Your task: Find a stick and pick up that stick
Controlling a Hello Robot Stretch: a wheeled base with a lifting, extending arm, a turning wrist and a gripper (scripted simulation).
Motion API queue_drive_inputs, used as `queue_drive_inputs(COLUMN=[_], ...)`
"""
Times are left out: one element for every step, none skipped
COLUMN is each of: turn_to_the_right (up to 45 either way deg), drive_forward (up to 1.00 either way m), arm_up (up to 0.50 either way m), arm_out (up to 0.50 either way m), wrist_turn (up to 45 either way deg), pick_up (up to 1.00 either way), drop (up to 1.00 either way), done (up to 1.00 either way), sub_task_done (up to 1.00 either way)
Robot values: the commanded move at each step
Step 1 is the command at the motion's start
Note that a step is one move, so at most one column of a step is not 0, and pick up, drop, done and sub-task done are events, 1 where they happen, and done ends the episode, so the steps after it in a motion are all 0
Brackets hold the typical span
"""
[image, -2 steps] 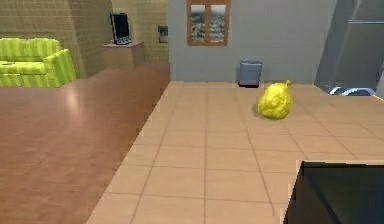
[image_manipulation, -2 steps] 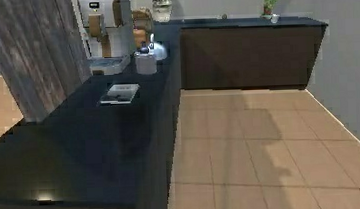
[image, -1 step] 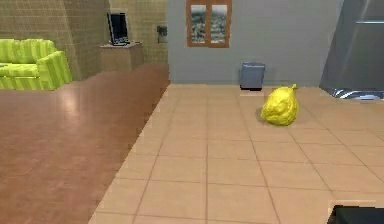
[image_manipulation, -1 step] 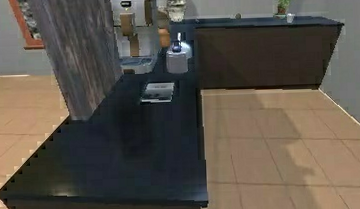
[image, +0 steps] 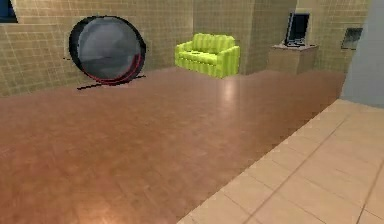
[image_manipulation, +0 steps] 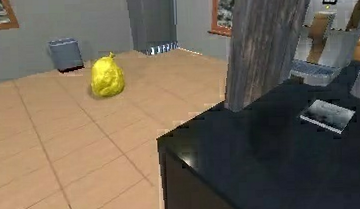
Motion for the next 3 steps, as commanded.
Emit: queue_drive_inputs(turn_to_the_right=[-39.0,0.0,45.0], drive_forward=[0.00,0.15,0.00], arm_up=[0.00,0.00,0.00], arm_out=[0.00,0.00,0.00], wrist_turn=[0.0,0.0,0.0], pick_up=[0.00,0.00,0.00], drop=[0.00,0.00,0.00], done=[0.00,0.00,0.00], sub_task_done=[0.00,0.00,0.00])
